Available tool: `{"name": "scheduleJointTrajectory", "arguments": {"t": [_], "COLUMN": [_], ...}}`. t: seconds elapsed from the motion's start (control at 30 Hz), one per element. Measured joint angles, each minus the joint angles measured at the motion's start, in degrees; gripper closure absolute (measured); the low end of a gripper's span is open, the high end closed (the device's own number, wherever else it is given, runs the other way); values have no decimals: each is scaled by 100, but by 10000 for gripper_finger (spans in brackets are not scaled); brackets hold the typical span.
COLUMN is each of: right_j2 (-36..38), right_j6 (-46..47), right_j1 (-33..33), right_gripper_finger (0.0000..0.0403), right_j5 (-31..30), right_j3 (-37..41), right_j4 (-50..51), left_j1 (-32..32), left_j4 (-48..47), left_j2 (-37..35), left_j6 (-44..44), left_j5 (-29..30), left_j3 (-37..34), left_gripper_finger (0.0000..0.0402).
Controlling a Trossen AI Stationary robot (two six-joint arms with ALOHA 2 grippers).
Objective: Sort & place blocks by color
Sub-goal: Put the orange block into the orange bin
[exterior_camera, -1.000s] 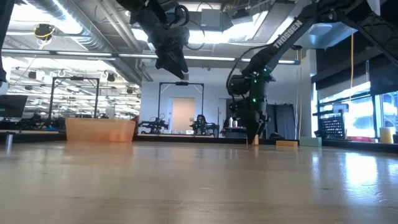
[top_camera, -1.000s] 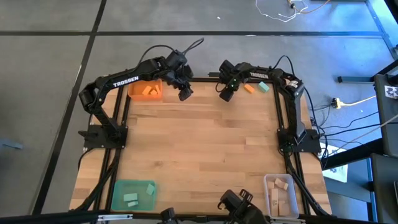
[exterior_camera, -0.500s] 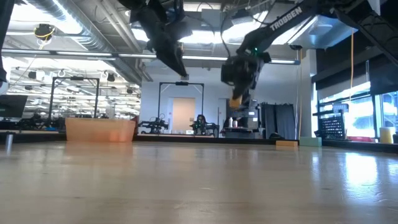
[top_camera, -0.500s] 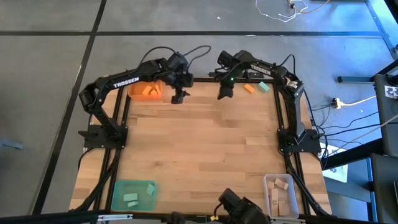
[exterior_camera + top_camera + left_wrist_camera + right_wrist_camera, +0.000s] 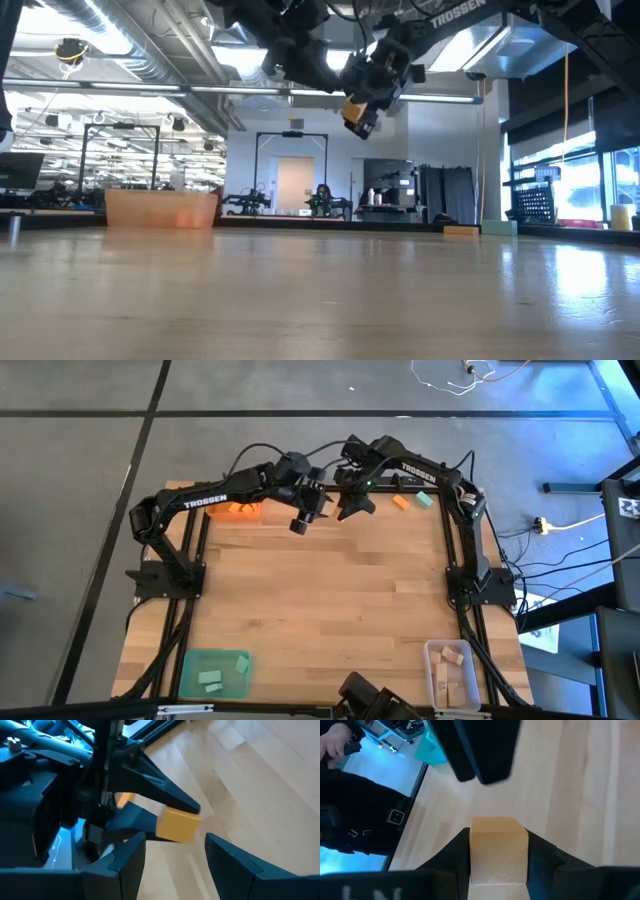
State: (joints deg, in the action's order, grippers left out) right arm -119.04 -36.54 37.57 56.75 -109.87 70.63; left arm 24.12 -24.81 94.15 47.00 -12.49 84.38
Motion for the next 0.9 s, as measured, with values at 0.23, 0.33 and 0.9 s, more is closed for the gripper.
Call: {"name": "scheduleJointTrajectory", "arguments": {"t": [0.23, 0.33, 0.9], "right_j2": [4, 7, 9], "right_j6": [-260, -275, -277], "right_j1": [-158, -189, -267], "right_gripper_finger": [274, 274, 274], "right_j5": [24, 37, 649], "right_j3": [-107, -157, -207], "right_j4": [2, -9, -388], "left_j1": [-57, -51, -94], "left_j4": [20, 18, 6], "left_j2": [0, 0, 0], "left_j6": [26, 27, 123], "left_j5": [-118, -203, -348], "left_j3": [0, 0, 0], "left_gripper_finger": [207, 207, 207]}}
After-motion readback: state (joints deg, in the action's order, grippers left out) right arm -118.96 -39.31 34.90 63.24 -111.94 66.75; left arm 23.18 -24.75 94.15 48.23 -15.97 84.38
